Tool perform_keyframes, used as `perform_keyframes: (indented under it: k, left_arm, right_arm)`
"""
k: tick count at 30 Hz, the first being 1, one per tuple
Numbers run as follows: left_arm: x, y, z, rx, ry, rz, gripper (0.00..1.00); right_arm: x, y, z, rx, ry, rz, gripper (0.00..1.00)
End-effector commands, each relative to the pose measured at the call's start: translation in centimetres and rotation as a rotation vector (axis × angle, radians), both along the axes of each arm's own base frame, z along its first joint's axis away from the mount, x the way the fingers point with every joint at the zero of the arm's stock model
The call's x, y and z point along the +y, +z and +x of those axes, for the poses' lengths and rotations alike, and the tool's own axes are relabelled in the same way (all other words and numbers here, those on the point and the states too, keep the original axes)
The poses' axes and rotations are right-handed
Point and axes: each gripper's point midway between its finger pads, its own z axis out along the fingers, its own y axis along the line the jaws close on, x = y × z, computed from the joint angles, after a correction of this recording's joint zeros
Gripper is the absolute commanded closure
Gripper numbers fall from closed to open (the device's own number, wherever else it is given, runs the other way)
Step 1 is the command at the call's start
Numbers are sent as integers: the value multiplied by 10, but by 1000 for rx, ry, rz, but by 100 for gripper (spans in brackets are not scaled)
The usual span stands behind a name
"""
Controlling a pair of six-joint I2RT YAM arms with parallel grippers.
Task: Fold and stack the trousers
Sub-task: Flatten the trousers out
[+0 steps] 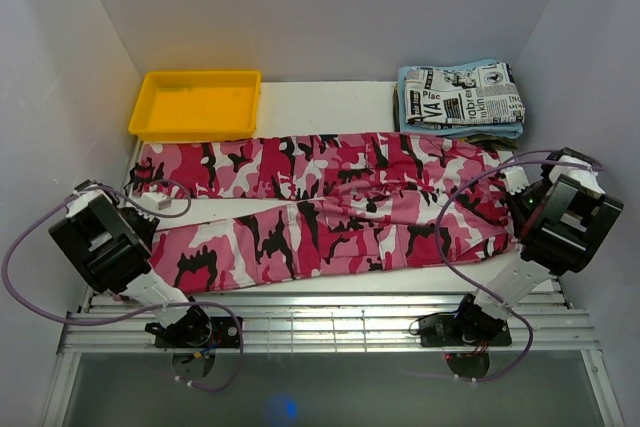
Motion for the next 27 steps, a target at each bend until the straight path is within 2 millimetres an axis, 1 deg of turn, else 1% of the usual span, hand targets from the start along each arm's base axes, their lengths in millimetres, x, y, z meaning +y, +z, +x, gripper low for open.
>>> perform_keyframes:
  k: [1,2,3,4,5,7,8,10,11,12,13,14,15,16,17,18,19,20,21,22,23,24,25,26,27]
  left_arm:
    - [32,-25,26,23,136,49,67]
    - [44,-23,42,-8,151,75,67]
    - [48,-26,48,-5,183,81,67]
    - [47,-36,55,12,184,70,67]
    - [56,-31,73,-21,192,88,67]
    - [53,-33,92,-32,202,77,67]
    - [57,-31,104,-46,206,80,65]
    - [52,-29,115,-56,193,71,60]
    - [49,-23,116,-61,181,64,54]
    - [46,-18,116,-68,168,56,49]
    - [43,-13,114,-79,129,50,44]
    - [38,1,113,-105,110,44,39]
    - [33,5,108,-111,95,39,31]
    - [29,14,107,-130,78,35,28]
    - [19,22,104,-144,53,0,25]
    - [15,42,106,-194,45,6,22]
    - [4,52,104,-211,34,-39,18]
    - [0,69,107,-250,24,-39,16]
    - [-8,77,105,-253,16,-60,16]
    - [-14,84,107,-271,13,-82,16]
    - [-22,94,107,-287,2,-88,16]
    - [-28,98,107,-293,-3,-102,16]
    - [-35,101,106,-297,-4,-123,15]
    - [-41,102,104,-290,-11,-129,15]
    - [-50,101,102,-285,-24,-140,15]
  right_arm:
    - [0,8,-17,6,88,-31,92]
    - [-1,7,-19,12,88,-36,92]
    - [-2,8,-20,9,88,-44,92]
    - [-3,6,-20,7,87,-49,92]
    - [-6,6,-19,3,82,-56,92]
    - [-9,9,-17,-1,68,-59,92]
    - [-10,11,-17,1,68,-62,92]
    - [-12,14,-17,4,86,-62,92]
    - [-13,18,-16,3,92,-65,92]
    - [-14,23,-14,-10,97,-71,88]
    - [-16,29,-12,-25,107,-72,82]
    - [-14,40,-3,-64,107,-51,76]
    - [-13,49,3,-98,106,-42,58]
    - [-12,57,10,-129,104,-31,50]
    - [-6,66,21,-178,95,5,40]
    - [-7,84,35,-232,84,15,20]
    - [-2,99,50,-285,62,63,12]
    - [1,106,56,-305,49,85,12]
    - [6,110,63,-317,40,110,12]
    - [13,110,69,-320,25,156,15]
    - [21,114,75,-326,30,179,19]
    - [24,112,76,-315,29,187,24]
    - [31,110,77,-304,29,209,33]
    - [45,102,72,-268,49,234,38]
    - [50,96,67,-246,55,245,42]
